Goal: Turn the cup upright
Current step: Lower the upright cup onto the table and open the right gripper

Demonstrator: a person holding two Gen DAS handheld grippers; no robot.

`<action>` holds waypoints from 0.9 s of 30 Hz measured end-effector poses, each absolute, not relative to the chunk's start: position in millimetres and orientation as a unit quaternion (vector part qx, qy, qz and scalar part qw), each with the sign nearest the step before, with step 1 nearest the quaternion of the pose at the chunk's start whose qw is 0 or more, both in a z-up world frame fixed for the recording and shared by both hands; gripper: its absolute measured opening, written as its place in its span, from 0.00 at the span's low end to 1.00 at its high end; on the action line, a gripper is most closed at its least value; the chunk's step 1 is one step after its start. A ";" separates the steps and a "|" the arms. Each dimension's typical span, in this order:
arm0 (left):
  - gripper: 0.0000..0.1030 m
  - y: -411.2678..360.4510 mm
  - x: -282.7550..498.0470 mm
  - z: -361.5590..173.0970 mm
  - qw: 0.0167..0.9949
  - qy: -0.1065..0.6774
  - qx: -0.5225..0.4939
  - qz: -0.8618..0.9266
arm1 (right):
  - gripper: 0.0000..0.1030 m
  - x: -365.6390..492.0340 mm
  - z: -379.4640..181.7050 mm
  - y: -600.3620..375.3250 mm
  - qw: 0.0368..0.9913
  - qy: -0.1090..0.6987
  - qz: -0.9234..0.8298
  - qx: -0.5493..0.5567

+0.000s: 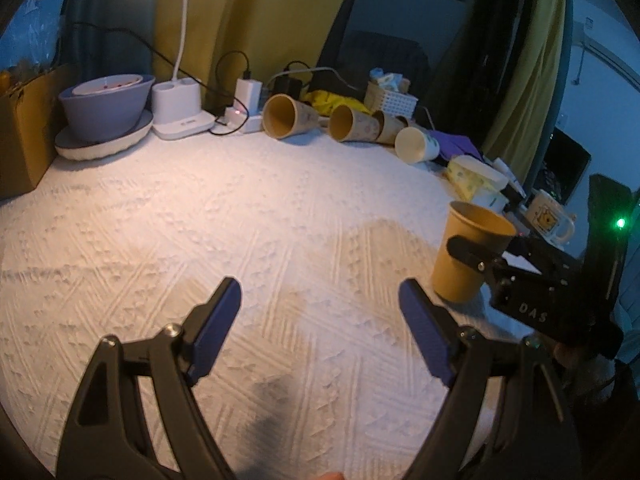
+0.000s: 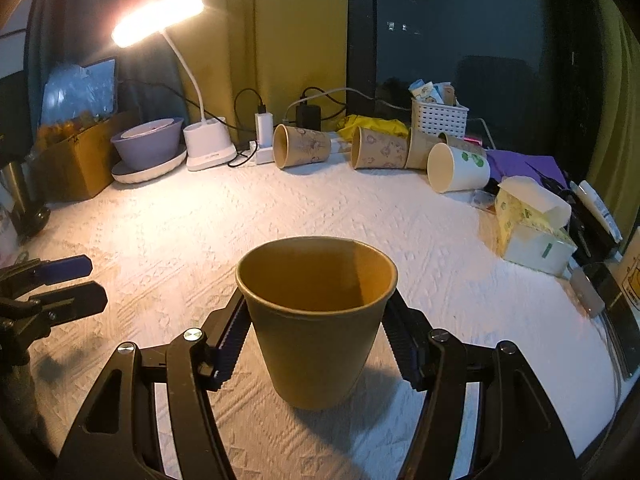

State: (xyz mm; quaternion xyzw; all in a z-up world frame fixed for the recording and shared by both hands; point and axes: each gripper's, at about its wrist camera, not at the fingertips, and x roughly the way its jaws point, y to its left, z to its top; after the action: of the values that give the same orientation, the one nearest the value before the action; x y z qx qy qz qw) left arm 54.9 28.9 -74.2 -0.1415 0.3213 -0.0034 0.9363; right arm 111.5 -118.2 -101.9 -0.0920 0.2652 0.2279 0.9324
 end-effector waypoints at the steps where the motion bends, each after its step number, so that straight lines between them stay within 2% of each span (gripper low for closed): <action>1: 0.80 28.2 54.4 -74.3 0.936 0.321 -0.141 -0.004 | 0.64 109.7 -101.9 -118.2 0.933 0.264 0.225 -0.094; 10: 0.80 26.2 44.3 -71.6 0.938 0.315 -0.145 -0.003 | 0.65 96.1 -107.4 -121.3 0.932 0.272 0.218 -0.101; 11: 0.80 25.1 42.5 -70.5 0.939 0.313 -0.144 -0.003 | 0.68 95.2 -106.9 -121.4 0.932 0.272 0.219 -0.102; 12: 0.80 24.3 41.4 -69.6 0.939 0.313 -0.142 -0.002 | 0.76 93.6 -106.2 -121.5 0.931 0.272 0.220 -0.103; 14: 0.81 22.1 39.0 -67.4 0.940 0.312 -0.136 0.000 | 0.79 90.2 -104.8 -122.3 0.931 0.272 0.222 -0.102; 18: 0.85 17.1 34.3 -64.1 0.941 0.313 -0.128 -0.001 | 0.79 81.4 -102.8 -126.3 0.931 0.274 0.218 -0.103; 27: 0.86 -0.2 25.7 -56.1 0.940 0.325 -0.108 0.001 | 0.79 52.8 -94.8 -144.2 0.931 0.283 0.209 -0.094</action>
State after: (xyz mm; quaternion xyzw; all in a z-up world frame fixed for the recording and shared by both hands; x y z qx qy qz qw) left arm 25.7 -0.2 -56.1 -0.1076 0.3251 0.0015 0.9395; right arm 52.8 -144.2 -94.8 -0.0940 0.2833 0.2089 0.9313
